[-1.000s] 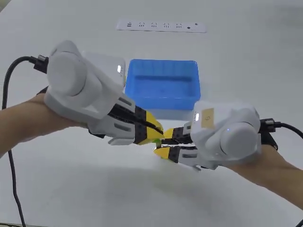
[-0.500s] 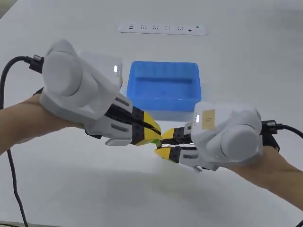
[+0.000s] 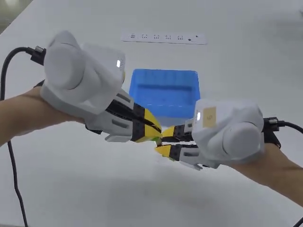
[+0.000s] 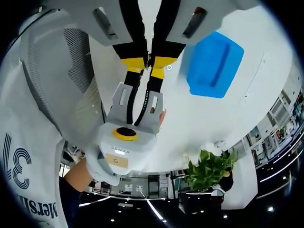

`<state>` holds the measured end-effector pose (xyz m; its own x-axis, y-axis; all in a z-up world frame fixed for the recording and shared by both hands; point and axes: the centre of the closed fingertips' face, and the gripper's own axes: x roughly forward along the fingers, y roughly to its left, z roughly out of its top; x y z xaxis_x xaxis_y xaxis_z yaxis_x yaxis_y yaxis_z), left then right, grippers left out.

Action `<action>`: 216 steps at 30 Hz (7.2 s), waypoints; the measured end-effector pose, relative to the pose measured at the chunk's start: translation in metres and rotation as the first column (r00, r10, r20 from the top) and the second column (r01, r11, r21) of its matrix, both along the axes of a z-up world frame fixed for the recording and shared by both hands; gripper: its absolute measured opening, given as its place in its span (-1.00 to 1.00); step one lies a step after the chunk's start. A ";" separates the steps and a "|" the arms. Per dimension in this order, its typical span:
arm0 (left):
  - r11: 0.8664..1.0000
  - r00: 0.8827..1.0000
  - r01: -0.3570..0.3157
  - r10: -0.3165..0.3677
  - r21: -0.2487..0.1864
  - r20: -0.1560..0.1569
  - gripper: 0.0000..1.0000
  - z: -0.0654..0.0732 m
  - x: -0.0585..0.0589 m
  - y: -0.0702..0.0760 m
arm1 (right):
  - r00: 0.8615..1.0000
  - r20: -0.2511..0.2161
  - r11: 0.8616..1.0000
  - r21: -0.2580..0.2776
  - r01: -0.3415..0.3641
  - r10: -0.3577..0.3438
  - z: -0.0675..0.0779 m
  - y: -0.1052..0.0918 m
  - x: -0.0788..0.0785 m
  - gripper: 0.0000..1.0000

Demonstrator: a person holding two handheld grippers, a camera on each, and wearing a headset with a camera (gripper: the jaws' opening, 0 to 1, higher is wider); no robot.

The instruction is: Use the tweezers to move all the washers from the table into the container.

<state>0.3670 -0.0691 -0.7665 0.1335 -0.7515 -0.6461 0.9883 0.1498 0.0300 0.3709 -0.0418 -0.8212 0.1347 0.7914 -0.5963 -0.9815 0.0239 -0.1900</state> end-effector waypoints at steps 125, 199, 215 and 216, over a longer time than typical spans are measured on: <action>0.998 0.995 0.056 -0.053 -0.032 0.087 -0.87 0.024 -0.006 -0.019 | 0.998 -0.010 0.996 0.065 0.064 -0.064 0.015 -0.018 0.001 -0.79; 0.997 0.997 0.073 -0.073 -0.013 -0.024 -0.87 -0.017 0.000 -0.026 | 0.990 -0.106 0.995 0.026 0.100 -0.097 -0.028 -0.028 0.002 -0.81; 0.997 0.997 0.071 -0.070 -0.019 0.034 -0.87 0.016 0.005 -0.013 | 0.995 -0.048 0.995 0.038 0.087 -0.085 0.005 -0.018 0.011 -0.81; 0.997 0.997 0.070 -0.069 -0.020 0.041 -0.87 0.019 0.006 -0.012 | 0.996 -0.040 0.996 0.037 0.084 -0.082 0.008 -0.017 0.012 -0.81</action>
<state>0.3725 -0.0815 -0.7479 0.1058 -0.7734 -0.6251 0.9944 0.0814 0.0675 0.3829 -0.0588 -0.8129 0.1782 0.8010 -0.5715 -0.9824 0.1121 -0.1493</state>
